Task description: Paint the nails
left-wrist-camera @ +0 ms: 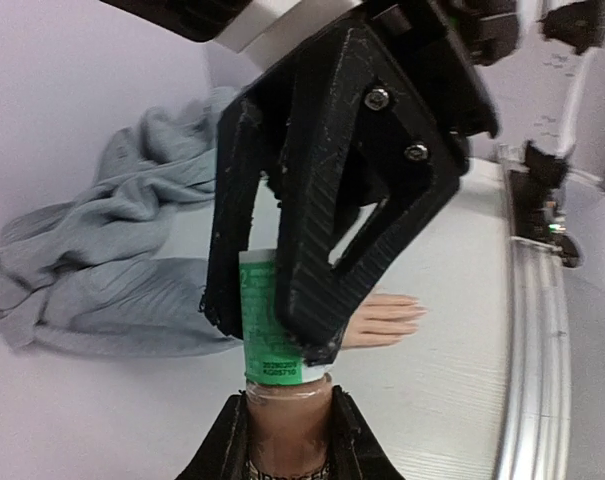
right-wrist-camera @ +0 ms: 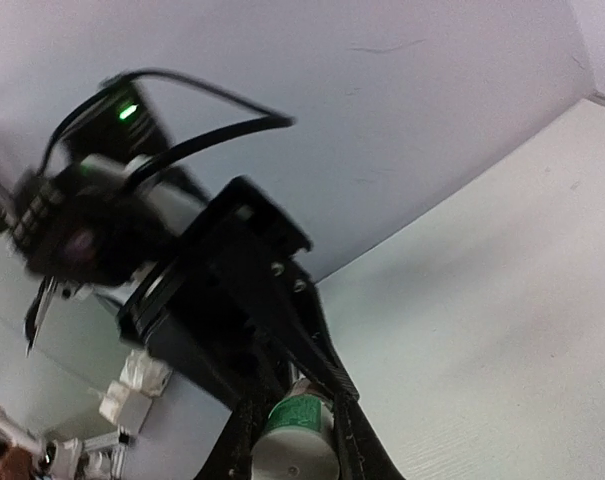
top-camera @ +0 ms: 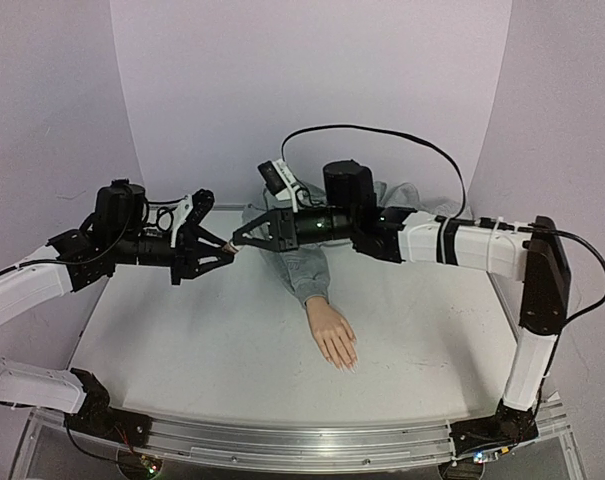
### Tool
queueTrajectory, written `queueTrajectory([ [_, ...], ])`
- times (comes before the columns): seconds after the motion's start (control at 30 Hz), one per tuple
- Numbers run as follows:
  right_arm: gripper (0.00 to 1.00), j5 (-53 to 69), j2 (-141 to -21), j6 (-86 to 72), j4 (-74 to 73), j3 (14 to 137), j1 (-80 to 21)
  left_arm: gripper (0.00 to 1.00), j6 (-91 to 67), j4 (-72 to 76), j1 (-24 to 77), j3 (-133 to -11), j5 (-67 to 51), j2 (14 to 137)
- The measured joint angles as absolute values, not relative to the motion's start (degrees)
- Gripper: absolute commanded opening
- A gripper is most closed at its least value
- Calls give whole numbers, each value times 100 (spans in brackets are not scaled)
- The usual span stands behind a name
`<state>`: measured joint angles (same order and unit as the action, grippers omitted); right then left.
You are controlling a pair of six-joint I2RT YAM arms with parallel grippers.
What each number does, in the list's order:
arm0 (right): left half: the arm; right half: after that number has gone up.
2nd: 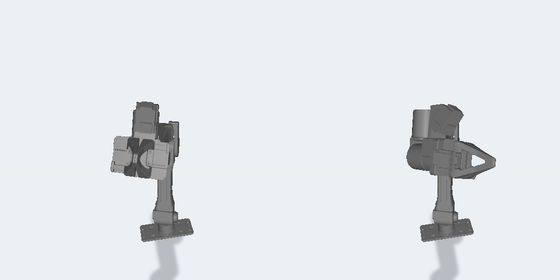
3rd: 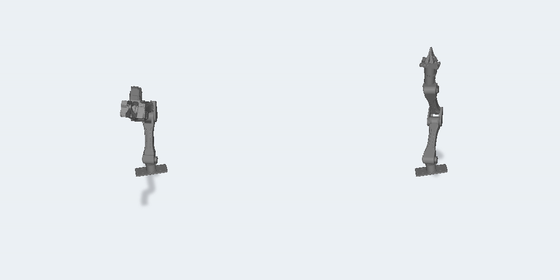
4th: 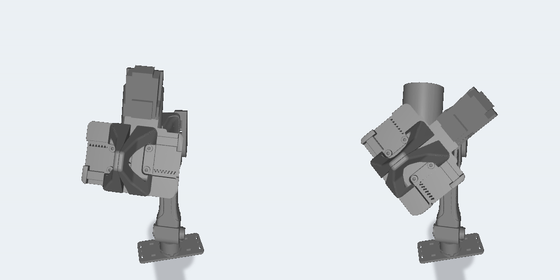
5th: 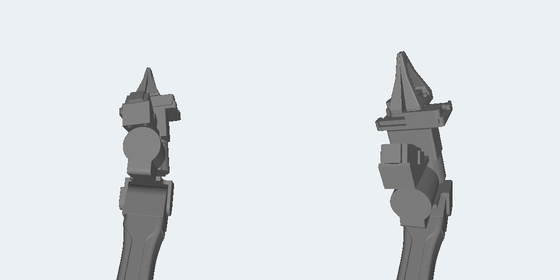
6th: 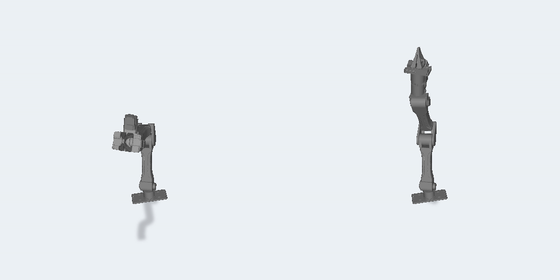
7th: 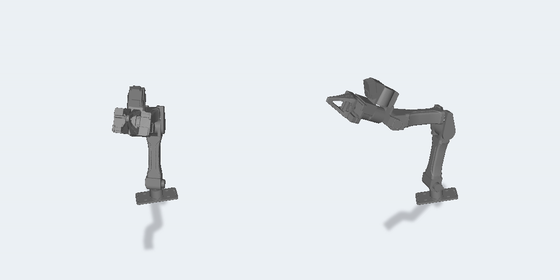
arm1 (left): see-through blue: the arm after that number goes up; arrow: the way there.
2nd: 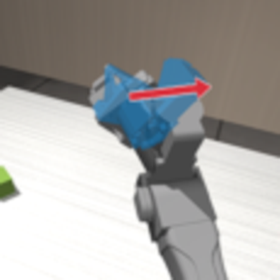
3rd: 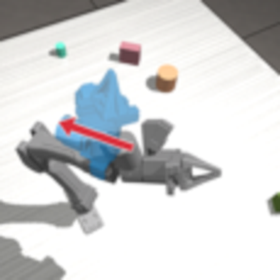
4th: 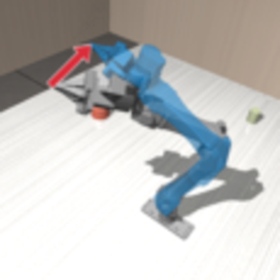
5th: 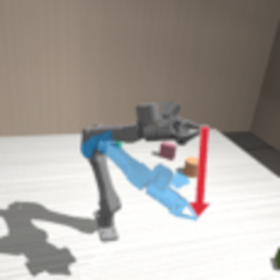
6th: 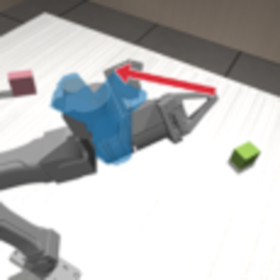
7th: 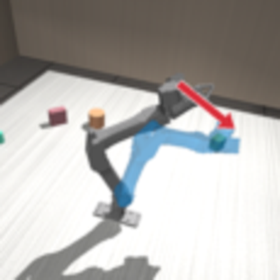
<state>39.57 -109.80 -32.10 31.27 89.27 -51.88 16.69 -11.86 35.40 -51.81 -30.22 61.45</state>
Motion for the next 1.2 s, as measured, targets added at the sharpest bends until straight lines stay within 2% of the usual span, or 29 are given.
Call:
queueTrajectory([
  [0.2,0,5264,-9856,-1769,3664,7450,-5299,0,1337,-1199,3533,-5319,-6038,6534],
  [0.3,2,5389,-9636,-1439,3739,7225,-5356,0,1219,-1122,3566,-5448,-6928,6932],
  [0.4,4,5371,-9609,-1299,3734,7168,-5339,0,1201,-1096,3533,-5452,-7048,7039],
  [0.47,13,5231,-9609,-1264,3732,7166,-5339,0,1216,-1087,3511,-5452,-6884,7037],
  [0.7,16,4556,-9618,-1343,3621,7196,-5304,0,1345,-1041,3487,-5452,-5922,6923],
  [0.93,46,4228,-9815,-1686,3586,7494,-5299,0,1367,-998,3481,-5433,-5092,6667],
  [1.0,65,4117,-9876,-1846,3562,7555,-5308,0,1365,-985,3481,-5430,-4899,6659],
  [1.03,70,4056,-9902,-1959,3538,7583,-5310,0,1365,-982,3481,-5430,-4834,6659],
  [1.13,82,3708,-9981,-2259,3264,7806,-5310,0,1363,-934,3479,-5419,-4613,6657],
  [1.2,84,3498,-9988,-2482,3046,7968,-5301,0,1363,-899,3479,-5395,-4510,6646],
])
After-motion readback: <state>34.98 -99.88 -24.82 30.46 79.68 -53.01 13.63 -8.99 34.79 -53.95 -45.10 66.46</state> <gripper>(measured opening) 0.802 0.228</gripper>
